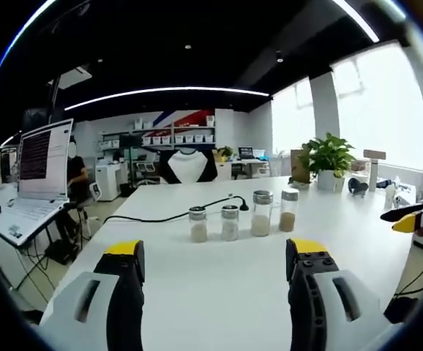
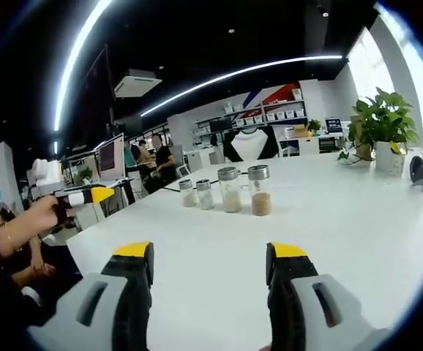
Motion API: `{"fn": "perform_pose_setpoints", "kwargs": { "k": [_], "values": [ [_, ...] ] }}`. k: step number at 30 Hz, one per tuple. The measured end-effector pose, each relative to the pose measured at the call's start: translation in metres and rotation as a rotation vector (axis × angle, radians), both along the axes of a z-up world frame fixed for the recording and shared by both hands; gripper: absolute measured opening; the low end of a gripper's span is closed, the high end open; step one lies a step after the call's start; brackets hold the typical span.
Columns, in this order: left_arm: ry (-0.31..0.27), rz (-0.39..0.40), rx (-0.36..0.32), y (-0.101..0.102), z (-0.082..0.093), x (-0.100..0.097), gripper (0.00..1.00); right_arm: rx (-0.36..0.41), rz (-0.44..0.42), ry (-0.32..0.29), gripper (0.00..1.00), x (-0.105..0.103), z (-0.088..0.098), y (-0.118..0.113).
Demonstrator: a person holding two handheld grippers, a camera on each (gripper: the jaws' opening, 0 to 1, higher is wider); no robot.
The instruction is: Rotate the seasoning bottle until the label or dispensing opening points toward the visible target arrow and the bottle remains upright within the marked orientation range
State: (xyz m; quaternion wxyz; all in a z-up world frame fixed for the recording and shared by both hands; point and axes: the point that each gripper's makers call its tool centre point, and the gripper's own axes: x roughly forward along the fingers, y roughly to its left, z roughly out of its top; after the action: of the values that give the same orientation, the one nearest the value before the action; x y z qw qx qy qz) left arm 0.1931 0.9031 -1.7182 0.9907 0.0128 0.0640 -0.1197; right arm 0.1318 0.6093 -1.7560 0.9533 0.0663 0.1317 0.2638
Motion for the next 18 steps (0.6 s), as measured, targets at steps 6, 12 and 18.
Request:
{"fn": "perform_pose_setpoints", "kwargs": {
  "k": [6,12,18],
  "values": [
    [0.025,-0.023,-0.001,0.000,-0.010,0.017,0.84,0.003,-0.021,0.014,0.61,0.002,-0.004,-0.004],
    [0.045,-0.023,0.018,0.003,-0.016,0.039,0.83,0.013,-0.045,0.016,0.60,0.009,-0.008,-0.011],
    [0.024,-0.042,0.065,0.004,-0.007,0.068,0.82,0.010,-0.036,0.037,0.60,0.014,-0.014,-0.010]
  ]
}}
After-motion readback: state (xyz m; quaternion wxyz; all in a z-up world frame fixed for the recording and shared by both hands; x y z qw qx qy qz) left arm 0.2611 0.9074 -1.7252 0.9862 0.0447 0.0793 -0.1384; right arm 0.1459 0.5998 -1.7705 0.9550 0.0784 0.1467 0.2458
